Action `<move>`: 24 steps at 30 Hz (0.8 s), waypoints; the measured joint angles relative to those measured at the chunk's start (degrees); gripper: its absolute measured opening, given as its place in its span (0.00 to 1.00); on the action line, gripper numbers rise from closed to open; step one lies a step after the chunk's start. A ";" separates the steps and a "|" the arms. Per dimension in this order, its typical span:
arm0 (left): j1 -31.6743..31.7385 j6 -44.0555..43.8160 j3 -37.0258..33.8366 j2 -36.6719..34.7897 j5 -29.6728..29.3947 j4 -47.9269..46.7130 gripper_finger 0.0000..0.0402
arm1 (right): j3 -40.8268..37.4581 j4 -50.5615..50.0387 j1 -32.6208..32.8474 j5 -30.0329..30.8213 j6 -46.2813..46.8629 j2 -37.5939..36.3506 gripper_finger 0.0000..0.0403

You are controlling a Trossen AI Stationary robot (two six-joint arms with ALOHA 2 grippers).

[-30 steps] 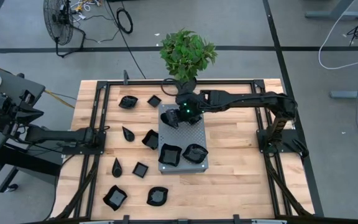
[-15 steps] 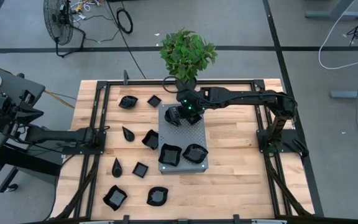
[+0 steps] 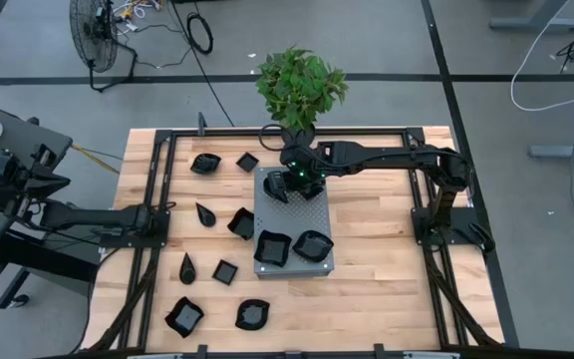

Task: Pick & Place Mini shaped plates
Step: Stack the black bowl on top of the black bowl on the shelf

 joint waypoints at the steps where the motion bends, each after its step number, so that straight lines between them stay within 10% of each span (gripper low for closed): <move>1: -0.01 -0.04 0.02 0.02 0.00 0.00 0.06 | 0.00 0.08 0.00 0.02 -0.02 0.00 0.00; 24: 0.01 -0.01 0.01 0.00 0.00 0.01 0.06 | 0.00 1.30 0.00 2.17 4.46 0.00 0.05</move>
